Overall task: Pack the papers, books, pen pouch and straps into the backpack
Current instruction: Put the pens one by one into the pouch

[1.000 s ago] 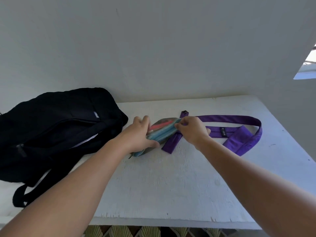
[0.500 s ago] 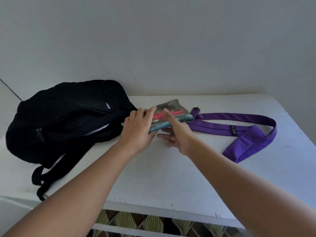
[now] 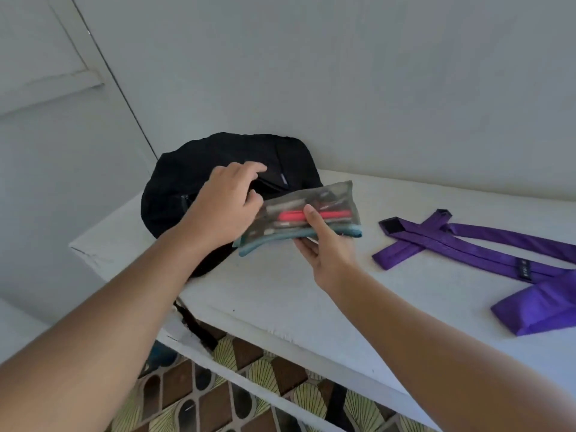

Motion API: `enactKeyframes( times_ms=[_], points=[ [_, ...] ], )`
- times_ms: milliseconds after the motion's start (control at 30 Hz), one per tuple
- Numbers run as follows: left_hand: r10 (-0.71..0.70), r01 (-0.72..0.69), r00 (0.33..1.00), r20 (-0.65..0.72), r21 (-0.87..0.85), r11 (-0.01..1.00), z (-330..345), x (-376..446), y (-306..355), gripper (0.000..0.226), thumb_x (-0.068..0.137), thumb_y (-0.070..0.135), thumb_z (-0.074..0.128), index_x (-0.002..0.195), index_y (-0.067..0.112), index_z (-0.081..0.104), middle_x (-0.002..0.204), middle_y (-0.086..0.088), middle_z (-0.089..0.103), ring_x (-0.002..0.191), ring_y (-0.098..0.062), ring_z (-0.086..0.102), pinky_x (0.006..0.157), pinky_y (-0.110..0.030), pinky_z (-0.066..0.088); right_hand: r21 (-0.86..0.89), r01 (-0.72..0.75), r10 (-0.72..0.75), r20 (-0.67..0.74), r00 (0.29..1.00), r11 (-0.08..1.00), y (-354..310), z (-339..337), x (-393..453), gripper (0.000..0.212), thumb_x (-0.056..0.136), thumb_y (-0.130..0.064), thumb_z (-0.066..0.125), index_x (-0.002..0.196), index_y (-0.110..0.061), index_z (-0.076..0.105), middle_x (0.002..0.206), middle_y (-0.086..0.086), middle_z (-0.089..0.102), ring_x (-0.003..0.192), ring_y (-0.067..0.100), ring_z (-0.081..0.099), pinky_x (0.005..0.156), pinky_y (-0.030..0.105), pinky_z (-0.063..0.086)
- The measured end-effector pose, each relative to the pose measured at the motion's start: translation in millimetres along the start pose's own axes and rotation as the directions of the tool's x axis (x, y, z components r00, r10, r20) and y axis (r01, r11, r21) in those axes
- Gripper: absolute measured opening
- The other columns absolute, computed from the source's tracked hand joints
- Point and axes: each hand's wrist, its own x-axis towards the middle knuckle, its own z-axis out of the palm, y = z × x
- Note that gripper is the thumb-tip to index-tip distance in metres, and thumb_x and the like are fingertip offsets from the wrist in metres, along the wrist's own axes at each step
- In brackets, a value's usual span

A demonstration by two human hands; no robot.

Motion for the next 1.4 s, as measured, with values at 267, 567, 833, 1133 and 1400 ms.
enactKeyframes(
  times_ms=[267, 567, 833, 1133, 1400],
  points=[
    [-0.048, 0.01, 0.995, 0.092, 0.377, 0.926, -3.0, 58.1, -91.4, 0.054, 0.094, 0.038, 0.066, 0.144, 0.024, 0.049, 0.135, -0.009, 0.053, 0.124, -0.035, 0.046, 0.092, -0.049, 0.05, 0.23, 0.09, -0.051, -0.169, 0.984, 0.969, 35.3, 59.4, 9.5, 0.054, 0.078, -0.023, 0.092, 0.124, -0.013, 0.066, 0.113, 0.005, 0.078, 0.097, 0.021, 0.079, 0.086, 0.037, 0.065],
    [0.116, -0.114, 0.993, -0.003, 0.178, 0.978, -5.3, 106.6, -99.8, 0.02, 0.097, 0.033, 0.056, 0.088, 0.021, 0.069, 0.081, 0.003, 0.063, 0.079, -0.022, 0.061, 0.063, -0.034, 0.047, 0.254, 0.147, -0.101, -0.186, 0.977, 0.956, 65.9, 124.8, 27.9, 0.052, 0.084, -0.028, 0.088, 0.125, -0.011, 0.063, 0.113, 0.006, 0.078, 0.086, 0.015, 0.08, 0.09, 0.035, 0.064],
    [0.195, -0.189, 0.98, -0.032, 0.128, 0.974, -25.2, 119.3, -104.0, 0.044, 0.097, 0.042, 0.062, 0.063, 0.015, 0.053, 0.058, 0.002, 0.048, 0.054, -0.016, 0.044, 0.051, -0.029, 0.03, -0.064, 0.087, -0.093, -0.095, 0.991, 0.994, 68.0, 164.2, 66.0, 0.063, 0.083, -0.042, 0.087, 0.125, -0.003, 0.06, 0.097, 0.015, 0.075, 0.07, 0.015, 0.079, 0.069, 0.027, 0.064],
    [0.186, -0.169, 0.978, -0.089, 0.176, 0.97, -19.2, 119.1, -102.4, 0.025, 0.102, 0.041, 0.053, 0.092, 0.023, 0.067, 0.087, 0.004, 0.061, 0.082, -0.02, 0.06, 0.065, -0.035, 0.046, -0.225, 0.06, -0.046, 0.068, 0.997, 0.973, 40.8, 166.7, 85.6, 0.039, 0.084, -0.032, 0.087, 0.108, -0.007, 0.069, 0.097, 0.013, 0.08, 0.084, 0.022, 0.08, 0.082, 0.035, 0.066],
    [0.233, -0.23, 0.972, -0.011, 0.117, 0.966, -7.0, 113.7, -79.9, 0.026, 0.102, 0.03, 0.055, 0.122, 0.026, 0.072, 0.107, 0.004, 0.067, 0.1, -0.019, 0.062, 0.084, -0.043, 0.052, -0.269, -0.047, 0.092, 0.159, 0.983, 0.962, 30.6, 147.7, 88.8, 0.041, 0.083, -0.024, 0.089, 0.111, -0.002, 0.068, 0.097, 0.018, 0.079, 0.087, 0.029, 0.08, 0.079, 0.036, 0.066]
  ],
)
